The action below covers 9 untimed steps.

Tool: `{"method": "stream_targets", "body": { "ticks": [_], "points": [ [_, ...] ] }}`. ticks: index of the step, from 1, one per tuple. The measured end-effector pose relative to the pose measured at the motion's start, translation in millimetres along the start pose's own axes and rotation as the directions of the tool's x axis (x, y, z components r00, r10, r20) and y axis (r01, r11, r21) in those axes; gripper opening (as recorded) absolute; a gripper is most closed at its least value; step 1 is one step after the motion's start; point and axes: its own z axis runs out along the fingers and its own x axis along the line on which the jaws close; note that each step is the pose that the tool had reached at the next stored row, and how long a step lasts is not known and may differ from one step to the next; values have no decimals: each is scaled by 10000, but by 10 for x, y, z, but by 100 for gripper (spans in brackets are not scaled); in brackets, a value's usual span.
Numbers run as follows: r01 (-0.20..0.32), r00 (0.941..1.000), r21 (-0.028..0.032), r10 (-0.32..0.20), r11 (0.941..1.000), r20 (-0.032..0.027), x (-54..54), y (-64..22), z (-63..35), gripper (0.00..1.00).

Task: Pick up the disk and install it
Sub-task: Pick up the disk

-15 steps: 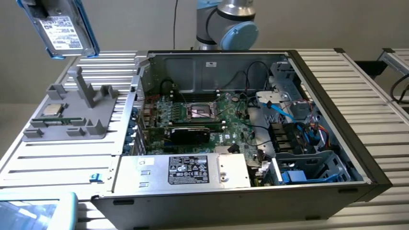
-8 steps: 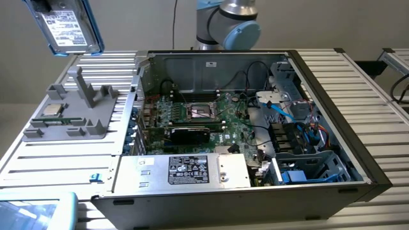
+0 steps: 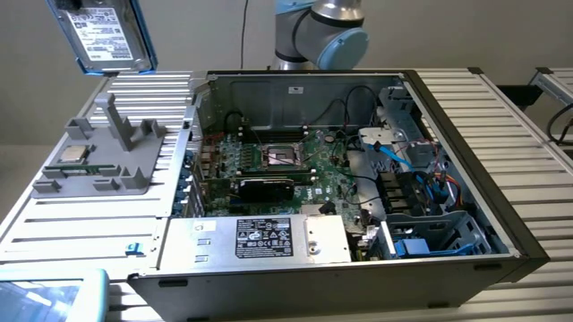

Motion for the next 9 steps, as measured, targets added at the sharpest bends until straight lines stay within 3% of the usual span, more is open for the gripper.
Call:
{"method": "stream_targets", "body": {
  "ticks": [9],
  "points": [
    [2,10000,-3,-2,10000,14,180,-326,-106,37]
  ]
}}
